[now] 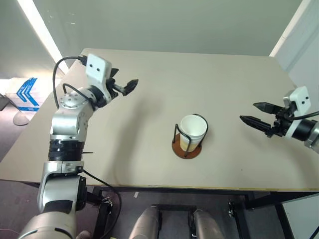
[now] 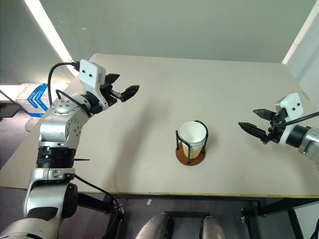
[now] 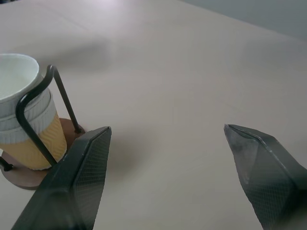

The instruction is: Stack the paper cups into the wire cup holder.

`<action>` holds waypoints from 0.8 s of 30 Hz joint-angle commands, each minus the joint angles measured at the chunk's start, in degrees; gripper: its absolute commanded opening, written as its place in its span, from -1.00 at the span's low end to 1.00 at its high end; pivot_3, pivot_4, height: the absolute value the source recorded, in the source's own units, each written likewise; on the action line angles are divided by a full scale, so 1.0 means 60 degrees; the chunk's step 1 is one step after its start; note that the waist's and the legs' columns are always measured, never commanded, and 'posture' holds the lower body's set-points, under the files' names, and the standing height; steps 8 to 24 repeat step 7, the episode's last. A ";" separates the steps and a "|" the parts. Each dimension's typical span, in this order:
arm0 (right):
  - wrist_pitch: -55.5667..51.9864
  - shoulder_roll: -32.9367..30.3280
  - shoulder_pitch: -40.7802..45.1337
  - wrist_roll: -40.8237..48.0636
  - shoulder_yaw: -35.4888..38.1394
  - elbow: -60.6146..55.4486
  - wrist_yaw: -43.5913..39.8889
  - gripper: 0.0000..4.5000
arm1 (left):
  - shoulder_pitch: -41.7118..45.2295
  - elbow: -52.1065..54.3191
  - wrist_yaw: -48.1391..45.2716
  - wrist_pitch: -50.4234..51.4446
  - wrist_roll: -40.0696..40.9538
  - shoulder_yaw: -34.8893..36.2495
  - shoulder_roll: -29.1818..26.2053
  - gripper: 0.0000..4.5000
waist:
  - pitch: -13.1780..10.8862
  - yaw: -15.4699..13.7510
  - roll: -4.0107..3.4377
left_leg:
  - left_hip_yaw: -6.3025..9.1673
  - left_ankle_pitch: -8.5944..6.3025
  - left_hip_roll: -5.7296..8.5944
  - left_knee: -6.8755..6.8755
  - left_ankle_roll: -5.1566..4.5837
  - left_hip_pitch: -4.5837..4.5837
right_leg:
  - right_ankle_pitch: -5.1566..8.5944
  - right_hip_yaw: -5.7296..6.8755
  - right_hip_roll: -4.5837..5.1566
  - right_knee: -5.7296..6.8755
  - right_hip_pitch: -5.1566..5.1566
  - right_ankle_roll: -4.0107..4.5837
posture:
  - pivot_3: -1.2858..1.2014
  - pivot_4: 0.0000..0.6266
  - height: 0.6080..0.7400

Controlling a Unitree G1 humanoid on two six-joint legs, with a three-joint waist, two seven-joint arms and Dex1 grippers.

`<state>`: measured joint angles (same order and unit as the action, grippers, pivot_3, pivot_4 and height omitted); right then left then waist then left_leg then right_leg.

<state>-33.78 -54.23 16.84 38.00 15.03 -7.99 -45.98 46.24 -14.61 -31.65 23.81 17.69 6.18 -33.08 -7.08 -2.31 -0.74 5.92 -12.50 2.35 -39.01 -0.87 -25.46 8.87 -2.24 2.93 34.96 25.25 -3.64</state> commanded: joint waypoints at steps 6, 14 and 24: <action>0.0043 0.0005 0.0398 -0.0161 0.0285 0.0051 -0.0289 0.77 | -0.0169 0.0856 0.0234 0.0233 -0.0046 0.0162 0.0142 0.97 | 0.0000 0.0009 0.0000 | 0.0002 0.0005 -0.0003 0.0012 0.0010 0.0006 | -0.0005 -0.0001 -0.0001 0.0002 0.0001 0.0009 | 0.03 -0.52 1.00; 0.0017 0.0006 0.0408 -0.0166 0.0300 0.0033 -0.0305 0.77 | -0.0136 0.0835 0.0244 0.0212 -0.0070 0.0152 0.0161 0.97 | 0.0000 0.0009 0.0000 | 0.0002 0.0005 -0.0002 0.0012 0.0010 0.0006 | -0.0005 -0.0001 -0.0001 0.0001 0.0001 0.0009 | 0.03 -0.52 1.00; 0.0017 0.0006 0.0408 -0.0166 0.0300 0.0033 -0.0305 0.77 | -0.0136 0.0835 0.0244 0.0212 -0.0070 0.0152 0.0161 0.97 | 0.0000 0.0009 0.0000 | 0.0002 0.0005 -0.0002 0.0012 0.0010 0.0006 | -0.0005 -0.0001 -0.0001 0.0001 0.0001 0.0009 | 0.03 -0.52 1.00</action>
